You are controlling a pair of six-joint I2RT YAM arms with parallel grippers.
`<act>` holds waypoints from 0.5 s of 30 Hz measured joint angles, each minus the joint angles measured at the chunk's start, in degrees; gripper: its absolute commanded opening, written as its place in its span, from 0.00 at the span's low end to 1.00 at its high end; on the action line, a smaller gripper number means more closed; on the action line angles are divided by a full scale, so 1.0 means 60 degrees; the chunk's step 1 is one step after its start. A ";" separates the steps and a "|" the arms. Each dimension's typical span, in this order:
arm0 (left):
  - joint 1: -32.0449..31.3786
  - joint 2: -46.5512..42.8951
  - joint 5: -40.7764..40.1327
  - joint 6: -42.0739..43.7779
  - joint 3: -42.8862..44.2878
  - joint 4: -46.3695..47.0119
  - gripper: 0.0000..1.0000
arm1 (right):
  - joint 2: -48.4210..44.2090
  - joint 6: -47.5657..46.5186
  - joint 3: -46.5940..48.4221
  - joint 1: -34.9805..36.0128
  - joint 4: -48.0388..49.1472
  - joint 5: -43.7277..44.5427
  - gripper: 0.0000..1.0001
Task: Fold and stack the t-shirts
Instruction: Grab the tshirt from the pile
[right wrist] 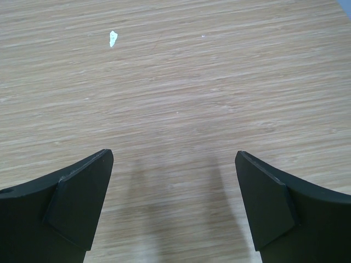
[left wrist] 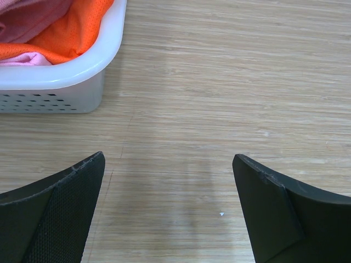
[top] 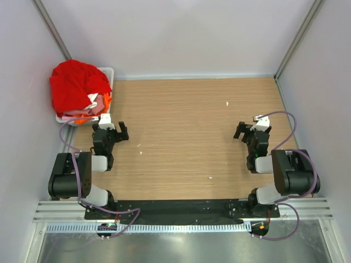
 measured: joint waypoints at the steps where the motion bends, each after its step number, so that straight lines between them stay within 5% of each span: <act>1: 0.0000 0.0000 0.0000 0.0000 0.0000 0.0015 1.00 | -0.0248 0.0007 0.0000 0.0015 -0.0259 0.0087 1.00; 4: -0.0026 -0.0586 -0.0211 -0.0084 0.0044 -0.0718 1.00 | -0.1501 0.0149 0.0175 0.0025 -0.1461 0.0412 1.00; 6: -0.0113 -0.2000 -0.0841 -0.0721 0.0780 -0.3162 1.00 | -0.2626 0.0495 0.0754 0.0029 -0.2754 0.0681 1.00; 9: -0.0164 -0.3136 -0.1260 -0.2146 0.4040 -0.6961 1.00 | -0.3854 0.1574 0.2073 0.0029 -0.4663 0.0860 1.00; 15: 0.0463 -0.2867 0.0266 -0.4360 0.8568 -0.9242 0.99 | -0.4331 0.3982 0.3708 0.0007 -0.6382 0.0091 1.00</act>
